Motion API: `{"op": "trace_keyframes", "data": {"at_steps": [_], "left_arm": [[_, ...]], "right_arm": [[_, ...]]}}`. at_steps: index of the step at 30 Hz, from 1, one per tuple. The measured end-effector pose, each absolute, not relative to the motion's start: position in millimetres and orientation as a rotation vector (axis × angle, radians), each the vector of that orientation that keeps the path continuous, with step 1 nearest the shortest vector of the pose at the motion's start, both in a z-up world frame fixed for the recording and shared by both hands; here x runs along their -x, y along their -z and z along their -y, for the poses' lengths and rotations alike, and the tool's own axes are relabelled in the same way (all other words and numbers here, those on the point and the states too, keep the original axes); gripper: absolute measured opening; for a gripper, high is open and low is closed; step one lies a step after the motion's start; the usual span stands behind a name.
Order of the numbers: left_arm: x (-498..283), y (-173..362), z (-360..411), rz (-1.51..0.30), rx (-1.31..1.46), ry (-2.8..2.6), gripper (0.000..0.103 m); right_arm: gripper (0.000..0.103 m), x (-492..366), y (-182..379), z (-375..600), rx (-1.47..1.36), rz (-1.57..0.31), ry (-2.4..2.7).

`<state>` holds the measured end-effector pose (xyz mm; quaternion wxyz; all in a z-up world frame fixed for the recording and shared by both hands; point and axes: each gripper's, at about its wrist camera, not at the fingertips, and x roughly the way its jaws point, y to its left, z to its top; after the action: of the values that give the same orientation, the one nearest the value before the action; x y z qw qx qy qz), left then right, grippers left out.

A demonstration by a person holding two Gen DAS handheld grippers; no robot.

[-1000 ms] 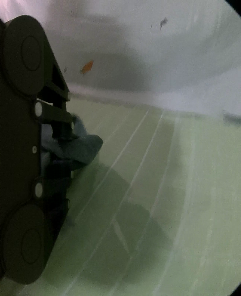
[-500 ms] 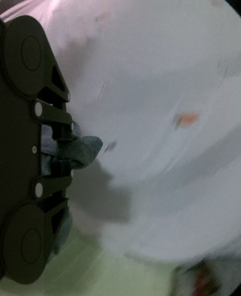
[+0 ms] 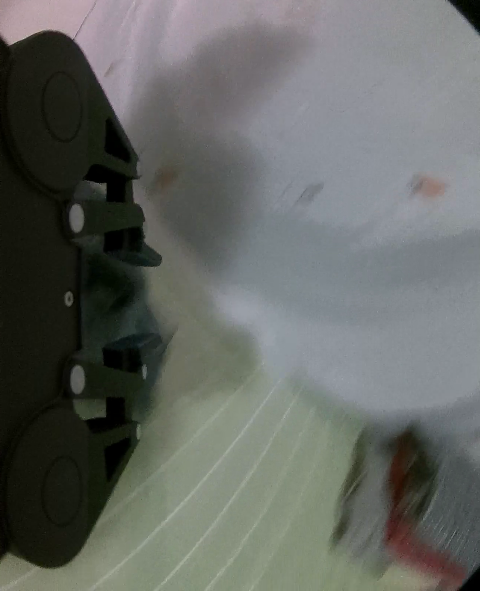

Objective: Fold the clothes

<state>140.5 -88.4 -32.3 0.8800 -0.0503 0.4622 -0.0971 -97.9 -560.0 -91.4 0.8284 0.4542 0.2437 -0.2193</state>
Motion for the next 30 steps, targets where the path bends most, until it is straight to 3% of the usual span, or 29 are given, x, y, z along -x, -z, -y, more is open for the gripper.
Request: {"op": "trace_keyframes", "data": {"at_steps": [3, 11, 16, 24, 30], "left_arm": [[-124.5, 45.2, 83.5, -1.001, 0.102, 0.193, 0.035], [-113.2, 43.5, 80.4, -0.97, 0.102, 0.243, 0.073], [-124.8, 45.4, 79.7, -1.008, 0.212, 0.237, 0.075], [-138.7, 69.5, 49.8, -1.138, 0.605, 0.136, 0.082], [-156.5, 89.9, 35.9, -1.193, 0.789, 0.041, 0.086]], "right_arm": [[0.06, 128.5, 116.8, 544.5, -1.017, -0.568, 0.523], [0.075, 130.5, 124.0, 527.1, -1.032, -0.554, 0.552], [0.079, 110.0, 138.0, 534.2, -1.138, -0.556, 0.542], [0.08, 133.6, 184.2, 552.2, -1.795, -0.301, 0.507], [0.081, 116.7, 197.8, 558.9, -1.928, -0.292, 0.526]]}}
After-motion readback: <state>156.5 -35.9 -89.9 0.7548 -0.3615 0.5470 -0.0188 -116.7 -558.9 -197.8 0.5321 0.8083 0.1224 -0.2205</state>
